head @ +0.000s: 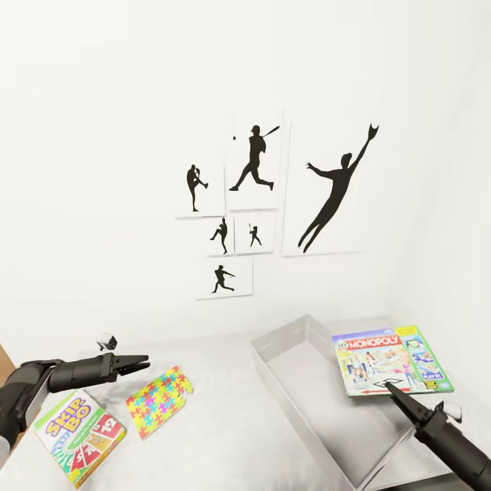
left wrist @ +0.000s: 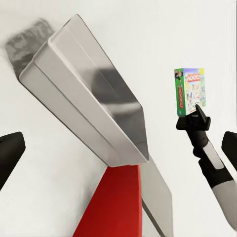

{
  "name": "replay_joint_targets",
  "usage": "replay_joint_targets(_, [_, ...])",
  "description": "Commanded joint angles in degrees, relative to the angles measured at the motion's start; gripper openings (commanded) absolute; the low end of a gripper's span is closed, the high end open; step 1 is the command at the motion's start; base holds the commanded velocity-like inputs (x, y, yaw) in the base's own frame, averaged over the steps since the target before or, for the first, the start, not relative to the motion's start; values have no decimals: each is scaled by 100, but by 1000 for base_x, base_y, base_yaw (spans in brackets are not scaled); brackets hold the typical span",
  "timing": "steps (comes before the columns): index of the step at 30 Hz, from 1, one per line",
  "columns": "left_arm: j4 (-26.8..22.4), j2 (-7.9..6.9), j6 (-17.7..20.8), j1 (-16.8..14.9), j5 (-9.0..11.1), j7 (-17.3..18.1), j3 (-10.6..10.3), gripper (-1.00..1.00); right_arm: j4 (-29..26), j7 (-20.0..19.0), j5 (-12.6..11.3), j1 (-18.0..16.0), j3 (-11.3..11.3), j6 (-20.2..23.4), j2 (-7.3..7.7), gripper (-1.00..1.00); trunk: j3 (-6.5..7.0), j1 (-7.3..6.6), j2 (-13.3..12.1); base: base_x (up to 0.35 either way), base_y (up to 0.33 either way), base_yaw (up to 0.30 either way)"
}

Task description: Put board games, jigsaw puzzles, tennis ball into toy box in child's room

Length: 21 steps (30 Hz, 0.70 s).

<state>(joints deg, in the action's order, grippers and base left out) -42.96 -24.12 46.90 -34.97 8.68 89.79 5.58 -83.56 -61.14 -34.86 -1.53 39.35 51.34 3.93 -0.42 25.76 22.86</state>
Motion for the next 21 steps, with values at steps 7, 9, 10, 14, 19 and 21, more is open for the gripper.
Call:
replay_joint_targets(7, [15,28,54,-4,2,21,3,100,-11,-53,-12,99,3,33,-217,-100,-4,2,6,0,0,0])
replay_joint_targets(9, [15,29,50,-5,1,21,3,100,-11,-52,-12,100,3,34,-222,-100,-4,2,6,0,0,0])
replay_joint_targets(10, [16,29,49,-5,2,21,3,100,-8,-49,-12,100,1,34,-224,-100,-4,2,6,0,0,0])
replay_joint_targets(14, [16,30,47,-6,2,21,4,100,67,-36,-8,101,-115,31,-222,-100,-4,2,6,0,0,0])
replay_joint_targets(19, [13,30,47,-4,2,21,2,100,113,-24,-5,100,-277,19,-218,-100,-4,2,6,0,0,0])
replay_joint_targets(21, [15,30,47,-3,1,21,1,100,118,-20,-4,100,-343,16,-218,-100,-4,2,6,0,0,0])
